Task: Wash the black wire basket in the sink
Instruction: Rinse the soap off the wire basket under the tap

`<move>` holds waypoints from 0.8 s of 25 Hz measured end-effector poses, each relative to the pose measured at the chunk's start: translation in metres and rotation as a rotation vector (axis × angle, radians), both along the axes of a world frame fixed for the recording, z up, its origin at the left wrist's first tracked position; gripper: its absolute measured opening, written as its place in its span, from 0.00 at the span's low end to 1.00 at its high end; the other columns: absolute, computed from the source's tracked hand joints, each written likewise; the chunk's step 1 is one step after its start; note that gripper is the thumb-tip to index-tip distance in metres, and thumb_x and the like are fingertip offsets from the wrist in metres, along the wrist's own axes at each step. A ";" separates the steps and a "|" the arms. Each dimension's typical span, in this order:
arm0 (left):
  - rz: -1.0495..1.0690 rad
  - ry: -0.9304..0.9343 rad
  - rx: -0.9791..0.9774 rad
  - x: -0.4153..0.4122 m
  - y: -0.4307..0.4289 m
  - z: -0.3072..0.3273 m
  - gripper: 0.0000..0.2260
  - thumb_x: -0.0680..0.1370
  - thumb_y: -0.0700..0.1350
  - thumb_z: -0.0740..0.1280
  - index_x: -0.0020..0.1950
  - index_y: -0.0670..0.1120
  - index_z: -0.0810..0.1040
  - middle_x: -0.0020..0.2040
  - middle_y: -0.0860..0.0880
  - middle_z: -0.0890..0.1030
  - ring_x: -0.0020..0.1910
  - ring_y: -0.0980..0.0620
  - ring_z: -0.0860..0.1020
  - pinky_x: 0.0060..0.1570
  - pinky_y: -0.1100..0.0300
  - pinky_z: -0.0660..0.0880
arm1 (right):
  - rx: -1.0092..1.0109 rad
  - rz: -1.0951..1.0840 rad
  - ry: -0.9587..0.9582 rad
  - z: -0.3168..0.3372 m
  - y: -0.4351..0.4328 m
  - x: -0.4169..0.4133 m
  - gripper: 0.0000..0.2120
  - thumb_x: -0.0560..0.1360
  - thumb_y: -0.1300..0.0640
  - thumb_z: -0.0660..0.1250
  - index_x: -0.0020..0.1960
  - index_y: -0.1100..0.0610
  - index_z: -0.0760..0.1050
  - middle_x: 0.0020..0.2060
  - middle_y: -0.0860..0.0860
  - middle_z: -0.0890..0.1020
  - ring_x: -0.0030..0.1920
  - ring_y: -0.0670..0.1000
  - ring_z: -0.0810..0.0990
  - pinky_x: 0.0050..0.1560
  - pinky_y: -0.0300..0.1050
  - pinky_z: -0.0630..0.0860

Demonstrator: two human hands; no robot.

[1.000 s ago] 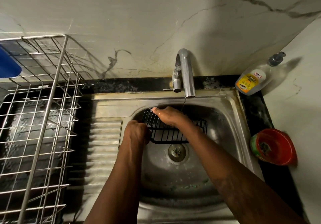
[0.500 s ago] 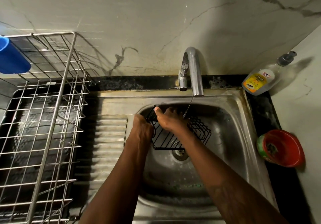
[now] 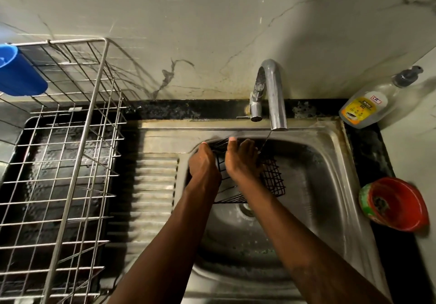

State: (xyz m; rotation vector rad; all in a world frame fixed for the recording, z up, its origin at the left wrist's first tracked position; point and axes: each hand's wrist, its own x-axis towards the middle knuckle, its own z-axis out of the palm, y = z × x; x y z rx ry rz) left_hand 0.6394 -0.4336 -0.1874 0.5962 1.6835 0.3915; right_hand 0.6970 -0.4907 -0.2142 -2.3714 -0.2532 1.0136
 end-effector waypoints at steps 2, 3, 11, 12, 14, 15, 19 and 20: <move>-0.018 -0.017 0.014 -0.007 -0.001 -0.004 0.14 0.76 0.53 0.69 0.55 0.45 0.85 0.48 0.46 0.85 0.44 0.48 0.81 0.44 0.54 0.80 | 0.052 0.014 -0.034 0.002 -0.002 -0.013 0.36 0.82 0.35 0.39 0.82 0.57 0.40 0.82 0.54 0.42 0.81 0.55 0.42 0.76 0.63 0.37; -0.029 -0.051 0.010 -0.010 0.000 -0.003 0.14 0.78 0.52 0.68 0.57 0.45 0.84 0.49 0.47 0.84 0.42 0.50 0.79 0.42 0.56 0.79 | 0.015 -0.026 -0.054 -0.008 -0.002 -0.006 0.37 0.82 0.35 0.39 0.82 0.58 0.41 0.82 0.55 0.43 0.81 0.56 0.44 0.77 0.63 0.39; -0.145 -0.007 0.065 -0.008 -0.002 0.003 0.15 0.78 0.49 0.70 0.61 0.43 0.82 0.49 0.45 0.84 0.42 0.48 0.81 0.41 0.58 0.78 | -0.170 -0.285 0.100 -0.051 -0.012 0.047 0.38 0.78 0.33 0.41 0.77 0.54 0.64 0.75 0.63 0.65 0.75 0.63 0.65 0.75 0.67 0.57; -0.154 0.005 0.094 -0.006 0.000 0.004 0.15 0.80 0.47 0.67 0.64 0.42 0.80 0.56 0.42 0.83 0.50 0.44 0.82 0.47 0.56 0.77 | -0.117 -0.219 0.091 -0.029 -0.004 0.031 0.40 0.78 0.30 0.40 0.81 0.53 0.54 0.80 0.59 0.55 0.79 0.62 0.56 0.77 0.67 0.51; -0.179 -0.010 0.082 -0.002 0.001 0.008 0.15 0.81 0.50 0.62 0.58 0.41 0.81 0.59 0.40 0.82 0.56 0.39 0.82 0.54 0.52 0.78 | 0.049 -0.042 0.016 0.004 -0.002 0.000 0.39 0.79 0.29 0.39 0.83 0.52 0.42 0.82 0.52 0.44 0.81 0.56 0.45 0.77 0.67 0.42; -0.149 0.025 0.093 -0.001 0.003 0.008 0.15 0.80 0.51 0.61 0.52 0.42 0.82 0.55 0.40 0.84 0.50 0.40 0.82 0.53 0.49 0.79 | 0.134 0.019 -0.022 0.008 -0.008 -0.013 0.39 0.80 0.29 0.39 0.83 0.52 0.41 0.82 0.50 0.43 0.81 0.54 0.44 0.77 0.67 0.41; -0.189 -0.042 0.072 -0.002 -0.001 0.009 0.16 0.82 0.51 0.63 0.61 0.41 0.80 0.54 0.42 0.81 0.48 0.45 0.79 0.46 0.51 0.78 | 0.008 -0.147 0.016 -0.031 -0.035 0.022 0.45 0.76 0.24 0.38 0.81 0.53 0.55 0.80 0.55 0.59 0.78 0.59 0.60 0.76 0.64 0.54; -0.192 -0.084 0.071 -0.003 -0.004 0.006 0.19 0.82 0.53 0.63 0.65 0.40 0.78 0.59 0.41 0.81 0.53 0.43 0.80 0.52 0.50 0.79 | -0.031 -0.266 0.053 -0.040 -0.041 0.035 0.42 0.78 0.27 0.40 0.79 0.54 0.61 0.77 0.58 0.66 0.74 0.61 0.66 0.74 0.64 0.59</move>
